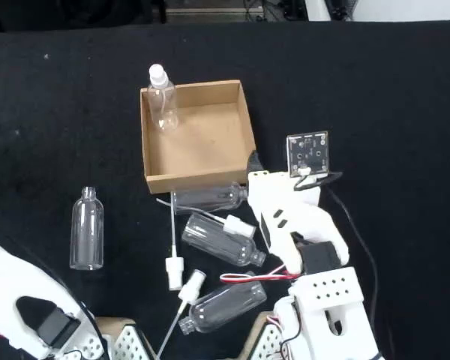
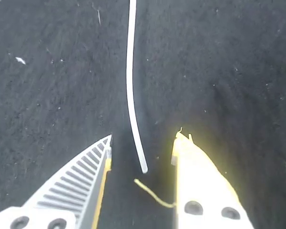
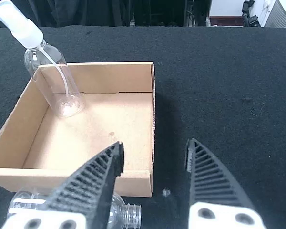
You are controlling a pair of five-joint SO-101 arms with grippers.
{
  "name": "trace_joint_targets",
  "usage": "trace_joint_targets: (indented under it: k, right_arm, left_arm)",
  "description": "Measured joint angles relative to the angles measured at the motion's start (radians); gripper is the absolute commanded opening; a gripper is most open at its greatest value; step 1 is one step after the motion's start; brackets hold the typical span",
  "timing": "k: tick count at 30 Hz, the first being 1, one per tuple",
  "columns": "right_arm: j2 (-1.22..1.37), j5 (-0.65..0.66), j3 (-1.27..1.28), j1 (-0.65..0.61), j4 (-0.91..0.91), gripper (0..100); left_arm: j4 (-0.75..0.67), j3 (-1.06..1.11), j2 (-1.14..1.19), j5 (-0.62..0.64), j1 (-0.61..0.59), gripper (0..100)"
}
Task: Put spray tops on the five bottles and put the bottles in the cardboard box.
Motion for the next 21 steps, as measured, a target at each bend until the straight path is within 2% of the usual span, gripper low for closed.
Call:
trace_joint_targets:
  k: [10, 21]
  right_arm:
    - [0.0, 0.0, 0.0, 0.0, 0.0, 19.8]
    - [0.0, 0.0, 0.0, 0.0, 0.0, 19.8]
  left_arm:
    - [0.103, -0.149, 0.026, 0.005, 0.0, 18]
    - [0.104, -0.15, 0.026, 0.005, 0.0, 18]
